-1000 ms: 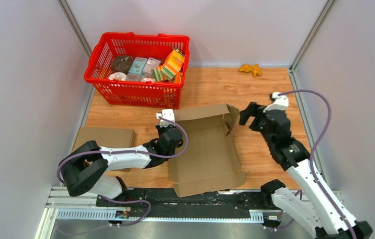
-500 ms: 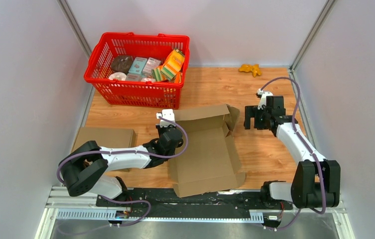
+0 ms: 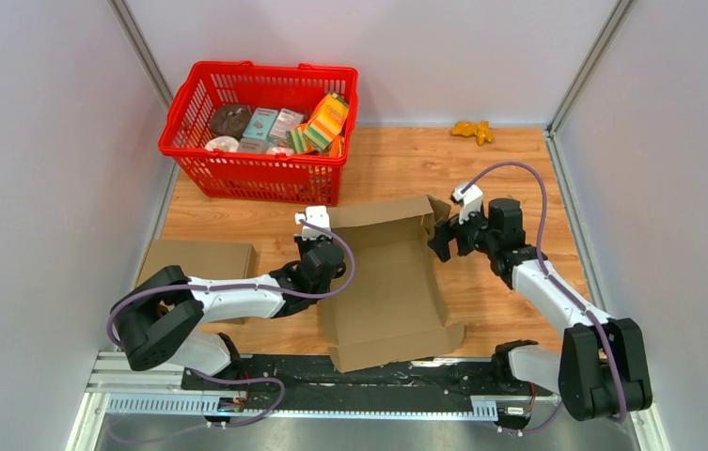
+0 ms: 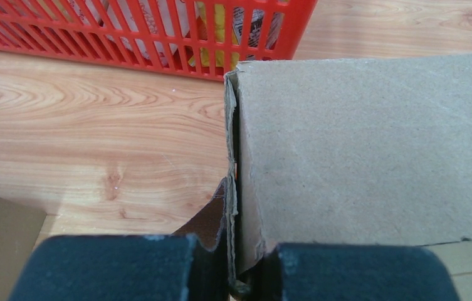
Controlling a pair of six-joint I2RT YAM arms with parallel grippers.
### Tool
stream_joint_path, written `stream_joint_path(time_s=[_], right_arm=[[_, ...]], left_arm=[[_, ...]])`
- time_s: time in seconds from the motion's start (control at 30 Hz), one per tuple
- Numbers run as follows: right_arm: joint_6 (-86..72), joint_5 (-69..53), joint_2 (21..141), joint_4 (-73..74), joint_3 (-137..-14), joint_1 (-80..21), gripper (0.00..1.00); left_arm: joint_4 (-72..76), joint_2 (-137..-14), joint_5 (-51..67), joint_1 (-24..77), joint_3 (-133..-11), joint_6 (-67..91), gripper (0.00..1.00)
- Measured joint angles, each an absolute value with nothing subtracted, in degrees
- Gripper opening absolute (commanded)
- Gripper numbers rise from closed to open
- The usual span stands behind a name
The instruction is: Fold the paper box
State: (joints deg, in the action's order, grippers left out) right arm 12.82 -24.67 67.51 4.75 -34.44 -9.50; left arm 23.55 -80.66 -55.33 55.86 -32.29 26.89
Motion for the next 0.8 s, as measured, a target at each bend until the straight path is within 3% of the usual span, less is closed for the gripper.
stream_joint_path(time_s=[0.43,0.53,0.67,0.8], right_arm=[[11.9,-25.9,71.0,-13.3,-31.2,-16.5,0.65],[11.4,-24.9,71.4,-12.8,-31.9,-18.1,0.70],[9.5,-24.9,71.7,-10.6,-34.5,-18.3,0.68],[5.3,-23.0,71.7,-7.1,-36.8,-18.6,0.91]], left_arm=[[23.7,-80.7,-54.8,55.9,-32.3,26.9,0.00],[23.6,-80.7,-55.0,55.9,-32.3,26.9,0.00],[23.6,-80.7,-55.0,55.9,-32.3,26.9,0.00],[23.6,-80.7,-54.8,55.9,-32.3,26.9,0.00]])
